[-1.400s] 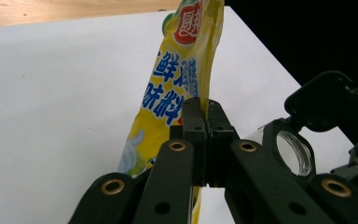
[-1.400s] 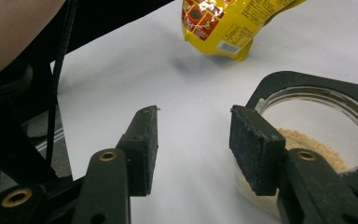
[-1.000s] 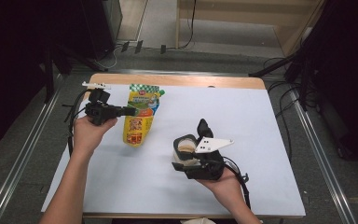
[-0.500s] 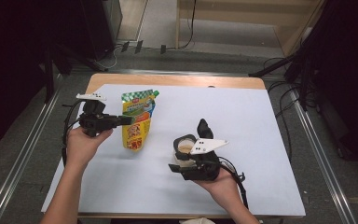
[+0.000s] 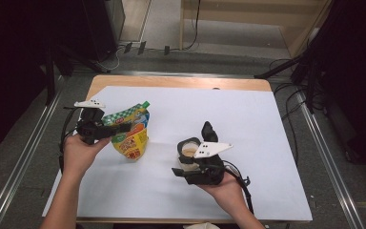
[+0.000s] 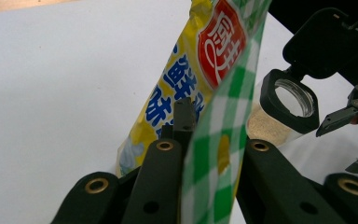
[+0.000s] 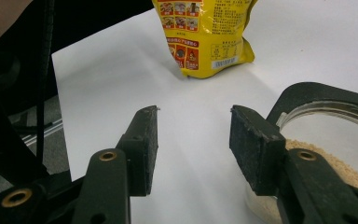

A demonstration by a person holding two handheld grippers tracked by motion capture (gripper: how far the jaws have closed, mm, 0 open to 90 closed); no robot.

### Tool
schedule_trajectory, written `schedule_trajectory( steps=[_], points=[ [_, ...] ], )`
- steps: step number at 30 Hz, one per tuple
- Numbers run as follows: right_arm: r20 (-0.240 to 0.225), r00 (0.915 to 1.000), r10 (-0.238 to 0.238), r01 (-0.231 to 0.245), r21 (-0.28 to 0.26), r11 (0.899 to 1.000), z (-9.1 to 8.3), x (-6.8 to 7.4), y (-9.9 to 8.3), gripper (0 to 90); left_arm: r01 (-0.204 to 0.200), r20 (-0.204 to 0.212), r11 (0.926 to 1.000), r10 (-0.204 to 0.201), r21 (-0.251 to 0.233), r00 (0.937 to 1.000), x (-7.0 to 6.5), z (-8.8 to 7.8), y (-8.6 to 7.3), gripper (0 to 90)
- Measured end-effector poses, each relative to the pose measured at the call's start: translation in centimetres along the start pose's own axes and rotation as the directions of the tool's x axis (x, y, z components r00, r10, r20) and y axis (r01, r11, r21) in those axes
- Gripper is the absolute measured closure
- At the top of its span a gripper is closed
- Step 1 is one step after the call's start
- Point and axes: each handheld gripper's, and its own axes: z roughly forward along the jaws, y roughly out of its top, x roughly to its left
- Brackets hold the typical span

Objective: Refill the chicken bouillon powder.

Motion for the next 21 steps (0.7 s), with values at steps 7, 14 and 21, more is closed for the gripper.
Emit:
schedule_trajectory(
  steps=[7, 14, 21],
  points=[
    [-0.002, 1.0000, 0.001, -0.001, 0.005, 1.000, 0.0, 0.0, 0.0, 53.2, 0.002, 0.018, 1.0000, -0.002, 0.002, 0.9998, -0.2, -0.2, 0.2, 78.4],
    [0.000, 1.0000, 0.004, -0.004, 0.003, 1.000, 0.0, -0.1, 0.0, 53.2, 0.015, 0.033, 0.9999, -0.014, -0.008, 0.9993, -0.6, -0.8, 0.6, 74.1],
    [-0.001, 1.0000, 0.004, -0.004, 0.010, 1.000, 0.0, -0.1, 0.0, 53.2, 0.044, 0.048, 0.9989, -0.044, -0.015, 0.9979, -1.1, -2.1, 1.4, 70.3]
  ],
)
